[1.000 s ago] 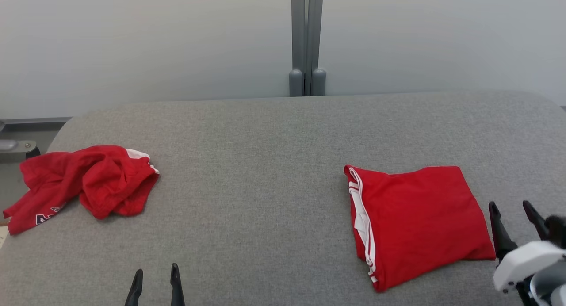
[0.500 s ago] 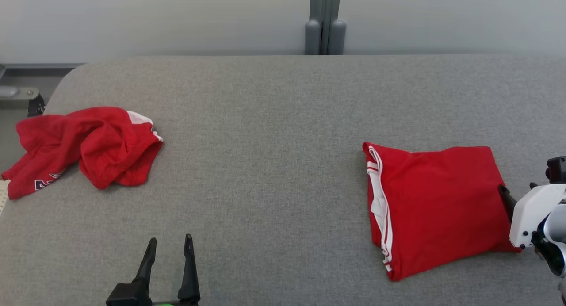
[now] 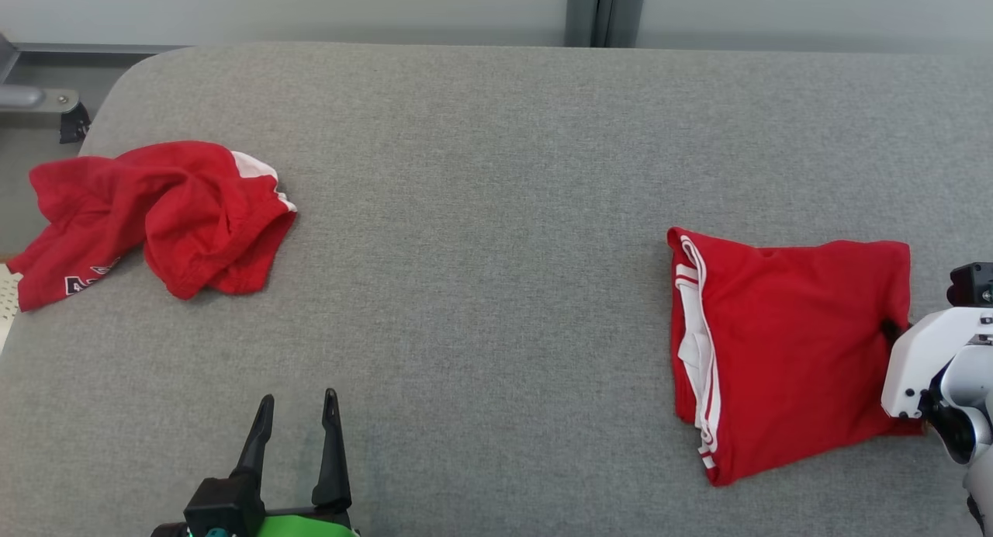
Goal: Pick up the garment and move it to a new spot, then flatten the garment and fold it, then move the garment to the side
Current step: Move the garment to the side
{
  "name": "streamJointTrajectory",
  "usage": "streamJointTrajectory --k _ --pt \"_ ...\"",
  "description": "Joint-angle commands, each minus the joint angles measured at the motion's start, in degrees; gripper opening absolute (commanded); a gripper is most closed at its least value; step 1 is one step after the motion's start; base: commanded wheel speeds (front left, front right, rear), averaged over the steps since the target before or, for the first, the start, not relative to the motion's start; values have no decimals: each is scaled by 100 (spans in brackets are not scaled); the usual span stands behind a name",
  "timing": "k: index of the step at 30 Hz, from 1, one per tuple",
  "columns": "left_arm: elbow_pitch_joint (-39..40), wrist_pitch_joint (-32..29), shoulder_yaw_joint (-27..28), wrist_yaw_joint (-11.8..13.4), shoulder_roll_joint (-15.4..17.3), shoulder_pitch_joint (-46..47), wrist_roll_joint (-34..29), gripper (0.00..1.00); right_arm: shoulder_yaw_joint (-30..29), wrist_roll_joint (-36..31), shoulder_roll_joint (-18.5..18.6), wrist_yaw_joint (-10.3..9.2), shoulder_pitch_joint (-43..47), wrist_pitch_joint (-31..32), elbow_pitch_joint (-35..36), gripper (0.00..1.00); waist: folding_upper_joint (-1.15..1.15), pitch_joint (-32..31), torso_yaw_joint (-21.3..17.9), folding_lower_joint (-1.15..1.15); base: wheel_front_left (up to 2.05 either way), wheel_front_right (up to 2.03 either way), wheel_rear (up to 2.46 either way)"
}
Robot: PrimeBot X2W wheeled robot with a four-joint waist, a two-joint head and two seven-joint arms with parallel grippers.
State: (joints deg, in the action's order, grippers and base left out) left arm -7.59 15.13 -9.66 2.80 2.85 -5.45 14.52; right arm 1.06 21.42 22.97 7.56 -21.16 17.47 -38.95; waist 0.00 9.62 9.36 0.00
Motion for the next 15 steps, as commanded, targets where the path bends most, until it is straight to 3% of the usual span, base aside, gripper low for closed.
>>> streamJointTrajectory --k 1,9,15 --pt "26 1 7 4 8 86 -3 100 34 89 19 -15 -68 -71 -28 0 0 41 -136 0 0 0 0" --pt "131 1 84 -65 9 200 -113 100 -8 -209 57 -14 -479 -917 -110 0 0 283 -863 0 0 0 0" --pt "215 1 127 -263 10 531 -361 100 -531 -816 -63 -14 -1022 -1725 -415 0 0 839 -1435 0 0 0 0"
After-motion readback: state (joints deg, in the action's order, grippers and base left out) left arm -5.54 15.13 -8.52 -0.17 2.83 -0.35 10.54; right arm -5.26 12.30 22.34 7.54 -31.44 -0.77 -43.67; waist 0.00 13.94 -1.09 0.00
